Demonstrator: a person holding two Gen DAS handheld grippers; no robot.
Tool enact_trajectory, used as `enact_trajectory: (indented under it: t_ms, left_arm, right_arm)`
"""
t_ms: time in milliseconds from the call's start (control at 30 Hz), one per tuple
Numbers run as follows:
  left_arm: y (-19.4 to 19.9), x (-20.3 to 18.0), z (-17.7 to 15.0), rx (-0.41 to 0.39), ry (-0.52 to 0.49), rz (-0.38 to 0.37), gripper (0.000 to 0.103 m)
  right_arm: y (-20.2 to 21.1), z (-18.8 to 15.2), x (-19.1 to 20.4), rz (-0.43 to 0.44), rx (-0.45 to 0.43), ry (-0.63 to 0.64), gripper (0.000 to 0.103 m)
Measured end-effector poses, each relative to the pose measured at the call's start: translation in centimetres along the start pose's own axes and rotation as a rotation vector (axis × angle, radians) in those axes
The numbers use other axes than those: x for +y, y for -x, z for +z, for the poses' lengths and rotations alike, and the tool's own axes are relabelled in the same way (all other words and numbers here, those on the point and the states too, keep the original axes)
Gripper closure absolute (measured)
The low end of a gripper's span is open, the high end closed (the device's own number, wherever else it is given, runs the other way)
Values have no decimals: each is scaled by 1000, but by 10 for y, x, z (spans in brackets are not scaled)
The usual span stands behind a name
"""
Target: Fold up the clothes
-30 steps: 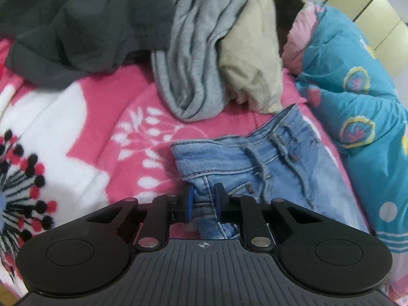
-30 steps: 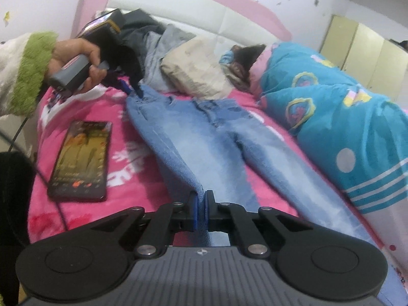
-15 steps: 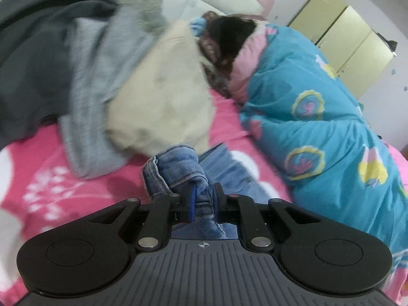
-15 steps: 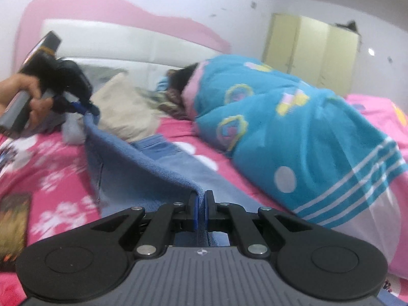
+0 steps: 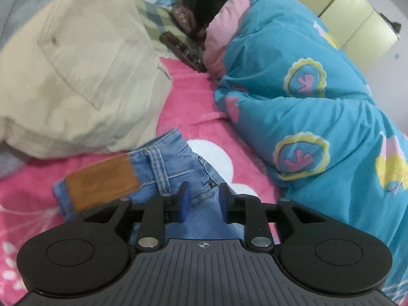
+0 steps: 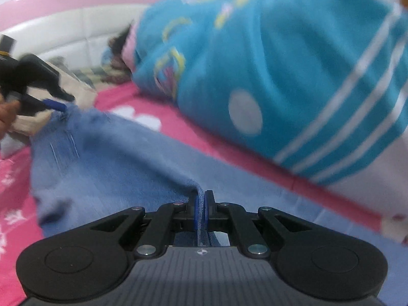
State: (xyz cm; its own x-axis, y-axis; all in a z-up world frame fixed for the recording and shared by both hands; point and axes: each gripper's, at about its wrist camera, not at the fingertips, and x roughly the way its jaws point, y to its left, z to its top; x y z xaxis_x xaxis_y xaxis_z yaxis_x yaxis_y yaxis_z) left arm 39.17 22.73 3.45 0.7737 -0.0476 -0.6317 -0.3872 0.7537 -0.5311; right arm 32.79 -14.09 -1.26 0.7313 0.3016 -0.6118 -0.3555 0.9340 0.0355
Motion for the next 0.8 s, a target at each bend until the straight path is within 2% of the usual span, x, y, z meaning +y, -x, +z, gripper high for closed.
enact_trajectory:
  t_ms: [133,200,267,367,467,533,567,633,700,733,800]
  left_arm:
    - [16,15,0,38,26,-5,51]
    - [25,24,0,67,39,-2,45]
    - [35,33,0,95,52,0,42]
    - [49,47,1,138,72,4,36]
    - [63,58,-8,194,87,-13,34]
    - [69,68,-15,221,113,-32,31]
    - [70,72,-20,233,127,-39,30]
    - [67,77,-29,244,139,-35,29]
    - [60,81,-37,251,161,-31,29]
    - [55,84,-40,252,182,-31,29]
    - [45,88,-46,255,224,-30,29]
  right_arm:
    - [-8,-6,-12,40,35,-100,97]
    - [4,-5,-19,71,5,-159,84]
    - [28,-3,-27,111,-40,-224,77]
    - [69,-5,-38,228,-70,-339,63]
    - [100,-19,-40,428,12,-487,59]
    - [110,-39,-35,556,98,-605,48]
    - [110,-51,-31,595,143,-665,42]
    - [108,-77,-21,640,234,-783,41]
    - [100,-101,-13,613,294,-886,41]
    - [98,-110,-10,576,293,-914,41]
    - [95,-125,-11,448,239,-969,40]
